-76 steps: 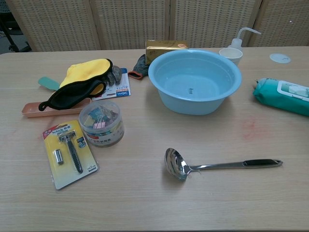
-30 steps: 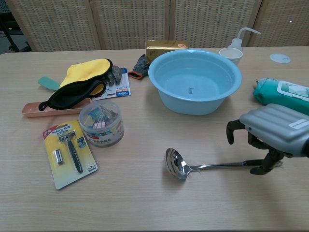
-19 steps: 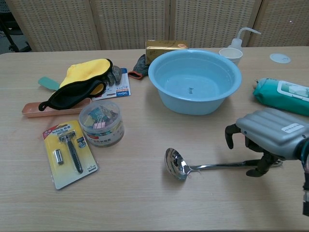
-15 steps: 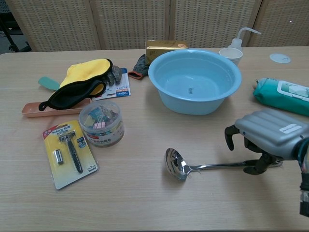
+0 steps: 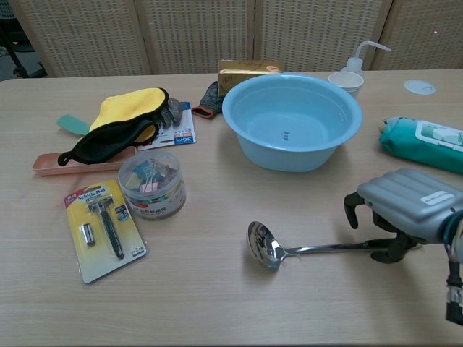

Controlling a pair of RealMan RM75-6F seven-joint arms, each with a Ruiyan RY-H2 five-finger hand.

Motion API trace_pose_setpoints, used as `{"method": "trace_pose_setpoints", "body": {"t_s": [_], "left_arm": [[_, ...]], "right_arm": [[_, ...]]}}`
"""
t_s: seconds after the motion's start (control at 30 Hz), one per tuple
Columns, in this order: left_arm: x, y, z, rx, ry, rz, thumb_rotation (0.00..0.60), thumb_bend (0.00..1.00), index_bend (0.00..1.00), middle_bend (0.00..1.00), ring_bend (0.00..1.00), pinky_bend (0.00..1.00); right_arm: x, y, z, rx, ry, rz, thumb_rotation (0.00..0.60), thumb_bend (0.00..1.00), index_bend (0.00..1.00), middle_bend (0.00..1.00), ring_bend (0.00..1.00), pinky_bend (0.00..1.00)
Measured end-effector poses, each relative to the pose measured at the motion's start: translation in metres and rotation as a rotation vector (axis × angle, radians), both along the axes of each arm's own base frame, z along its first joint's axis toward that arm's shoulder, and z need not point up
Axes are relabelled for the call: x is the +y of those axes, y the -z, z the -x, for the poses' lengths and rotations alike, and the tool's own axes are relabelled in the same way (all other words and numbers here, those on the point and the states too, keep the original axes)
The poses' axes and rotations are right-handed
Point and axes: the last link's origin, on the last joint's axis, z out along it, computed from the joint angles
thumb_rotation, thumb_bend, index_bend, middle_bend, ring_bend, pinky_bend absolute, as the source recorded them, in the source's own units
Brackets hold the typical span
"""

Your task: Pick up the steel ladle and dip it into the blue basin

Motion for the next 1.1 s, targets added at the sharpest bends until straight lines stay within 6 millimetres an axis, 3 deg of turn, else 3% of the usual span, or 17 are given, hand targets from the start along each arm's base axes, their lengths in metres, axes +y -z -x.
{"method": "trace_pose_setpoints", "body": {"t_s": [1.1], "left_arm": [[0.001, 0.002, 0.001, 0.008, -0.007, 0.003, 0.600, 0.00, 0.00, 0.00, 0.00, 0.00]], "right_arm": [[-0.003, 0.007, 0.014, 0.035, 0.052, -0.021, 0.600, 0.31, 0.47, 0.97, 0.93, 1.00]]}}
